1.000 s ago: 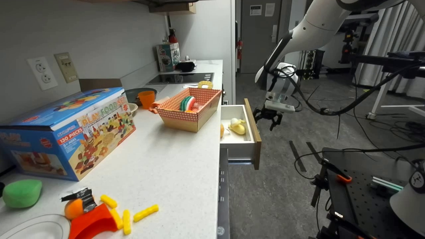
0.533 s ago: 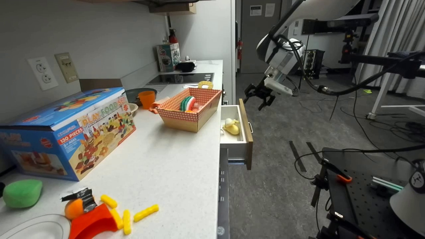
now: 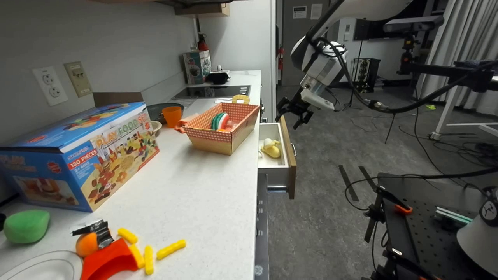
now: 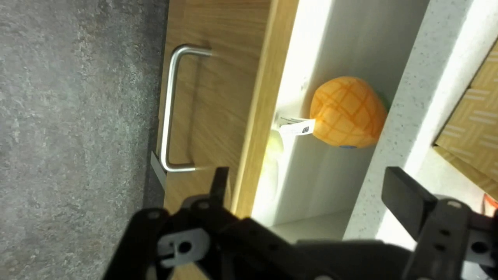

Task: Pen the top right drawer, remove the toy pineapple and banana, put it in the fruit box and close the drawer

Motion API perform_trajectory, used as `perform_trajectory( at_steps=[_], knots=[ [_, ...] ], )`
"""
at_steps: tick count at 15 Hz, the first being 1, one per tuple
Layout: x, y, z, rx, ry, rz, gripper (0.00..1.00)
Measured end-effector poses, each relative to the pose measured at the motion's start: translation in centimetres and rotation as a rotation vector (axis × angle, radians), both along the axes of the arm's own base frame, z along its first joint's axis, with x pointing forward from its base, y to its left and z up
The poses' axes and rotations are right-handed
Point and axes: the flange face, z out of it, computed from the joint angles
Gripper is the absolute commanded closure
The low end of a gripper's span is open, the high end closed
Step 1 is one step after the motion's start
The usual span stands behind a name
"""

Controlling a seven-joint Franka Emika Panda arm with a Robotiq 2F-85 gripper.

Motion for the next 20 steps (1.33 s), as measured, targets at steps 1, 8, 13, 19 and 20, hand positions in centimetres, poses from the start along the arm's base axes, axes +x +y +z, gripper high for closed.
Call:
perform_trajectory(
  at_steps=[1,8,13,19,20],
  knots=[
    [0.5,0.2,-0.8,-0.005,0.029,0.006,0.00],
    [1.9,-0.4,-4.2,-0.095,0.252,-0.008,0.00],
    [2.4,-0.6,-4.7,-0.155,0.399,-0.048,0.00],
    [0.4,-2.0,-4.8,-0.153,0.601,-0.117,0.00],
    [-0.2,-2.4,-4.9,-0.147,0.634,-0.130,0.00]
  ],
)
